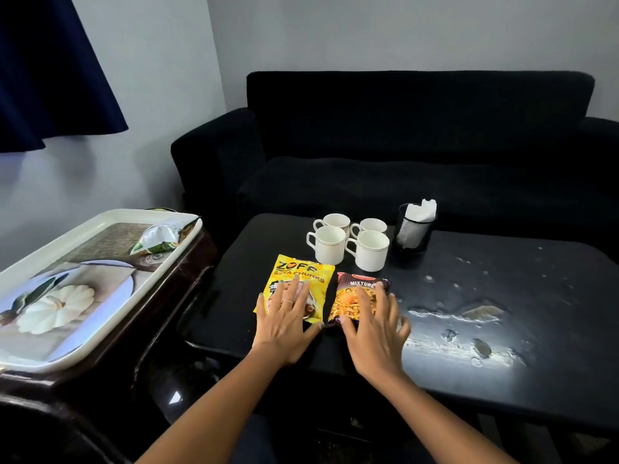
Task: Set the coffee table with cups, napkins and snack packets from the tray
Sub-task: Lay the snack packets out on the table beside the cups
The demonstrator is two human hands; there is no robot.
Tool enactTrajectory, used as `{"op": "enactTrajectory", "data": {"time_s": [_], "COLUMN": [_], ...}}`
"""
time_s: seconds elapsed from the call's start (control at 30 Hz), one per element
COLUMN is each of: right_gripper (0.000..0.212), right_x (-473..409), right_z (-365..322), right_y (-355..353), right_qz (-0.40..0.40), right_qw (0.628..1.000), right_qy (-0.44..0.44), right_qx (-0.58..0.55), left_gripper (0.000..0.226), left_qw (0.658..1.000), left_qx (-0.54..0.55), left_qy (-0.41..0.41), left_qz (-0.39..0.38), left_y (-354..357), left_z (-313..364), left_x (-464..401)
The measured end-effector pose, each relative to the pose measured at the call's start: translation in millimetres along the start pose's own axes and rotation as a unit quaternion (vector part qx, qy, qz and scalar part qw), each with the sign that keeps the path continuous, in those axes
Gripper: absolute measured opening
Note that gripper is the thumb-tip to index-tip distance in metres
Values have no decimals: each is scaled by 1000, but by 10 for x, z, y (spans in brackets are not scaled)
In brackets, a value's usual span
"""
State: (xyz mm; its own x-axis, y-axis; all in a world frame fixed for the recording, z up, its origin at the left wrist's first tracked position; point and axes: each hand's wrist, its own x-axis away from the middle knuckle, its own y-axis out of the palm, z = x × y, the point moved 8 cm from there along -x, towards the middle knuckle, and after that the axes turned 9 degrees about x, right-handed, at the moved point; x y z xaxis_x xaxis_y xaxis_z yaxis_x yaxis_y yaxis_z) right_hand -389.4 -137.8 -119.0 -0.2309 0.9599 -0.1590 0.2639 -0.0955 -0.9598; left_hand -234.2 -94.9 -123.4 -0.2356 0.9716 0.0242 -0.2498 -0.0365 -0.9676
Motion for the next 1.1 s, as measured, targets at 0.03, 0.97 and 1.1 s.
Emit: {"op": "enactTrajectory", "data": {"time_s": [0.03, 0.97, 1.1], "right_gripper": [59, 45, 50], "right_x": [20, -41, -374], "right_z": [4, -3185, -3603], "right_y": [-48, -600, -466], "right_qz": [13, 21, -2], "right_qw": [1000, 899, 915], "right_qy": [-7, -428, -392], "right_qx": [3, 92, 98], "left_gripper": [79, 51, 46], "left_qw": [1000, 946, 943], "left_qx": [-2, 76, 86], "left_qy": [3, -286, -279], "left_qz": [-5, 132, 162], "left_y": [-45, -1223, -1240], "left_z": [-19, -2111, -2081], "left_x": [30, 1120, 1151]}}
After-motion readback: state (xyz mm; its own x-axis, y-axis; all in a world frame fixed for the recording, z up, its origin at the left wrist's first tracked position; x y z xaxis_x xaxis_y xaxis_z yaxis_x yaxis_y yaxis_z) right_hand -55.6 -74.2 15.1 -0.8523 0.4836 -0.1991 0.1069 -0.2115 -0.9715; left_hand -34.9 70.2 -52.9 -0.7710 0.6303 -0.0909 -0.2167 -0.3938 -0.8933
